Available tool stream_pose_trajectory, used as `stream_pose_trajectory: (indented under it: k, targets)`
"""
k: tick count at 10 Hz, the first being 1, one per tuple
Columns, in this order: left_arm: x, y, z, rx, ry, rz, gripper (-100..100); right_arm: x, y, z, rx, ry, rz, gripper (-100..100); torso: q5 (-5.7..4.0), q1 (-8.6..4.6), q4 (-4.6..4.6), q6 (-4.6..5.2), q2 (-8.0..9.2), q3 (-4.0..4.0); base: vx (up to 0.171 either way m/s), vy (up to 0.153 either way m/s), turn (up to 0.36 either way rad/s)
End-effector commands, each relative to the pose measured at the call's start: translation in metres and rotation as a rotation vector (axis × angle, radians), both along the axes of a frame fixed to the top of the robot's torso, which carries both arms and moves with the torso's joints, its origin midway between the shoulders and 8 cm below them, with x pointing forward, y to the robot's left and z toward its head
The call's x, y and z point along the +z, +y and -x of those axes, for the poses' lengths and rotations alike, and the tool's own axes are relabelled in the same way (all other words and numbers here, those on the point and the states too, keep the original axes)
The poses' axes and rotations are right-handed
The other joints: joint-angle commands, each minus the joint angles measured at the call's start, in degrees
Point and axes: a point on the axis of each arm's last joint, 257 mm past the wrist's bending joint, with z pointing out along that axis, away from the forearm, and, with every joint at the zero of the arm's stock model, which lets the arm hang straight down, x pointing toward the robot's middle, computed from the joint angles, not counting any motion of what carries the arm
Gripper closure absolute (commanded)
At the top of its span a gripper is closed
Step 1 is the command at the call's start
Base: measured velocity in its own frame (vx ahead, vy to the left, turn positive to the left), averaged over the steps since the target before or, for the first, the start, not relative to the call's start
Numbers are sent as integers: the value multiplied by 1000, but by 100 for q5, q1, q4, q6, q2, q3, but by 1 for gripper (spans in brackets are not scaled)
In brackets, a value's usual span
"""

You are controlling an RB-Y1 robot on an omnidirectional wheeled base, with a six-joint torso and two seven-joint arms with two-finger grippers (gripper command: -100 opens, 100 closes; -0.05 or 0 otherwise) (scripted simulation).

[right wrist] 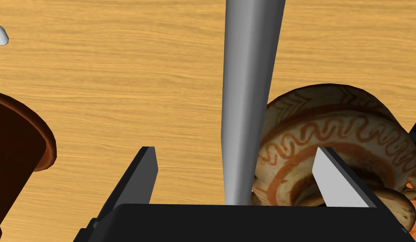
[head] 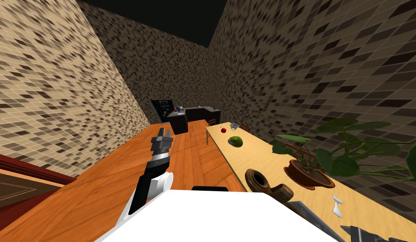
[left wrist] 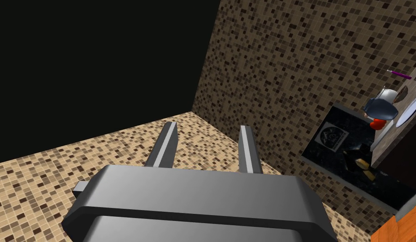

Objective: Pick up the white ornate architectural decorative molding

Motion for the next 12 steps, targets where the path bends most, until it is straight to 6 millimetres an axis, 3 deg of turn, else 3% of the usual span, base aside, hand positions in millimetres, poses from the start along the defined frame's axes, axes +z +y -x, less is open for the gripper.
stream_pose_trajectory:
  k: [1,8,9,12]
  targets:
    - [0,0,0,0,0,0,0,-4,5,-2,-23,0,4,-100,0,0,0,0,0,0,-89,-58,117]
    - [0,0,0,0,0,0,0,-16,24,-3,-85,0,2,-100,0,4,1,3,2,2,-72,-37,101]
    - [0,0,0,0,0,0,0,-16,24,-3,-89,-1,3,100,2,10,-1,6,-9,-4,-6,-3,-5]
    - [0,0,0,0,0,0,0,-17,24,-3,-90,-1,3,100,3,12,-6,2,-26,-14,0,0,0]
